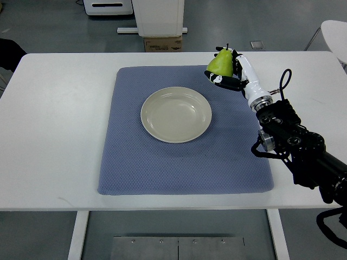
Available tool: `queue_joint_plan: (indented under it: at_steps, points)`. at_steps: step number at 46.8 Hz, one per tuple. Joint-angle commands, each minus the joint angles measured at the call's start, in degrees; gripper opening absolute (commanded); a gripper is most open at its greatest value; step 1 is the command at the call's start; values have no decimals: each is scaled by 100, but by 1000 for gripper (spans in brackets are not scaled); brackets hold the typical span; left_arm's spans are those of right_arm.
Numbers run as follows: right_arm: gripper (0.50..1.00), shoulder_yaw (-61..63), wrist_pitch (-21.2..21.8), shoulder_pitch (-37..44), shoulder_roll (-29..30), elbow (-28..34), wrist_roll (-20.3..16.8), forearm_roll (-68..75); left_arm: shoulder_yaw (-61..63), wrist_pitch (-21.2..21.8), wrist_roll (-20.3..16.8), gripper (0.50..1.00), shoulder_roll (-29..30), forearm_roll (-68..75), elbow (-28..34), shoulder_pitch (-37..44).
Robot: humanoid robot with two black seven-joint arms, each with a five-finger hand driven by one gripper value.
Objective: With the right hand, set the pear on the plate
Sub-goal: 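Lift the pear up off the mat with the right hand, then carry the pear over the plate and lower it onto the plate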
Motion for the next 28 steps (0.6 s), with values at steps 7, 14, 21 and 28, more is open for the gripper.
queue_joint_plan:
  at_steps: [7, 14, 21, 28]
  points:
    - [500, -11, 25, 183, 2, 217, -23, 3, 6, -1, 0, 1000, 0, 0, 0, 0]
    - [500, -257, 61, 201, 2, 392, -6, 3, 6, -1, 0, 1000, 0, 0, 0, 0]
    - [500, -380, 113, 254, 2, 498, 29, 3, -3, -1, 0, 1000, 0, 0, 0, 0]
    - [500, -477, 342, 289, 2, 542, 47, 3, 6, -1, 0, 1000, 0, 0, 0, 0]
